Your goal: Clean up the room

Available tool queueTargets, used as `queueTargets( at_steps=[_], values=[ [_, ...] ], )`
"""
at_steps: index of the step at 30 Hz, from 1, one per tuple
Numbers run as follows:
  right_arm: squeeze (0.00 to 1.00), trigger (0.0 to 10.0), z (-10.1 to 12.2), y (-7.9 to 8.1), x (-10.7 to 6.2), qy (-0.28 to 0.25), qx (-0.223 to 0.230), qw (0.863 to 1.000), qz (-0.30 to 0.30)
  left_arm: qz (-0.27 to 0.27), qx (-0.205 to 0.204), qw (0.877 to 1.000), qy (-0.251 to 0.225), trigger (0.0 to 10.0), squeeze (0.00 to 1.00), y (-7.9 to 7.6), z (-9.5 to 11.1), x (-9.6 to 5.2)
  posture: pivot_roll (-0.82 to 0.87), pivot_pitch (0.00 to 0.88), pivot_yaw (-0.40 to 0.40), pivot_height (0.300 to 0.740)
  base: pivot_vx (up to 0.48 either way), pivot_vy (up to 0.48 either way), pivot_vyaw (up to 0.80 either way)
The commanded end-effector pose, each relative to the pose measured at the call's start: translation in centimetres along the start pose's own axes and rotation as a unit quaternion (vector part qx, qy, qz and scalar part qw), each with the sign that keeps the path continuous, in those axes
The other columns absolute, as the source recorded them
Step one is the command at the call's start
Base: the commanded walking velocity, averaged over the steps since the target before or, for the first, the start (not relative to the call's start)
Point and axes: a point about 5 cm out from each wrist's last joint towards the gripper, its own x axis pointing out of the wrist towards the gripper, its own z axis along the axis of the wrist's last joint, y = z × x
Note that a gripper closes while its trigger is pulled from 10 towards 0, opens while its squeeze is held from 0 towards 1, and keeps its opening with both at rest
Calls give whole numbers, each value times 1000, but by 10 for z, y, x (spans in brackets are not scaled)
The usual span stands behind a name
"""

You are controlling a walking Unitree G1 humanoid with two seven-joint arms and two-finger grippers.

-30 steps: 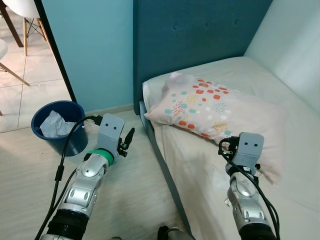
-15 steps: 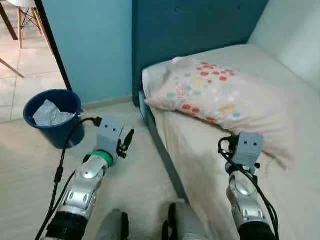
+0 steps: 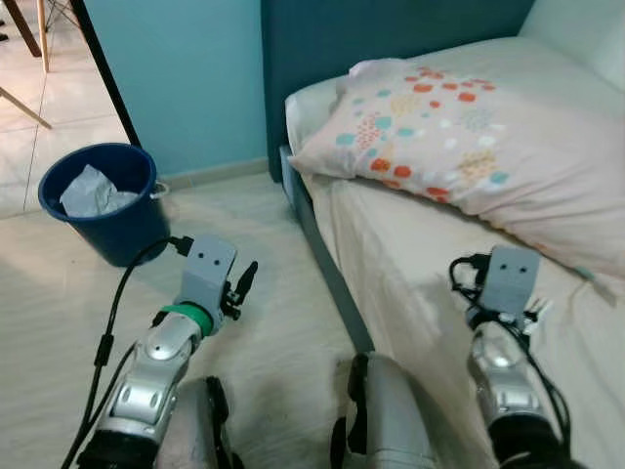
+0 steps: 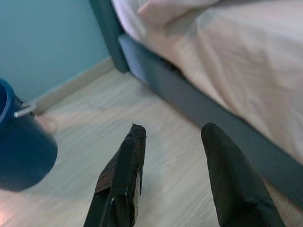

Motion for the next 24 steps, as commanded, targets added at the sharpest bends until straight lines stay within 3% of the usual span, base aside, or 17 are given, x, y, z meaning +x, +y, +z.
queueTargets(
  at_steps=[1, 9, 12, 14, 15, 18, 19, 24],
  values=[
    [0, 10000, -10, -4, 1, 32, 9, 999, -11, -2, 1, 1000, 13, 10000, 0, 2, -4, -6, -24, 244, 50, 520, 0, 0, 0],
    [0, 10000, -5, -15, 11, 48, 29, 996, -65, 4, 11, 1000, 24, 10000, 0, 11, -4, -15, -11, 289, 48, 515, 0, 0, 0],
    [0, 10000, -10, -27, 6, 53, -30, 988, -139, 3, 13, 1000, 27, 10000, 0, 12, -3, -18, -8, 300, 46, 515, 0, 0, 0],
    [0, 10000, -14, -27, 2, 57, -47, 986, -146, 3, 14, 1000, 28, 10000, 0, 12, -3, -19, -8, 301, 47, 515, 0, 0, 0],
    [55, 10000, -19, -24, -2, 62, -62, 986, -142, 3, 14, 999, 30, 10000, 0, 12, -3, -19, -7, 301, 49, 515, 0, 0, 0],
    [39, 10000, -25, -18, -9, 64, -61, 987, -132, 2, 15, 999, 32, 10000, 0, 12, -3, -19, -4, 297, 47, 515, 0, 0, 0],
    [0, 10000, -25, -15, -11, 60, -50, 989, -126, 2, 15, 999, 33, 10000, 0, 12, -3, -19, -6, 293, 46, 515, 0, 0, 0],
    [0, 10000, -12, -6, -19, 9, -3, 996, -91, 1, 15, 999, 34, 10000, 0, 11, -2, -18, -15, 280, 45, 515, 0, 0, 0]
  ],
)
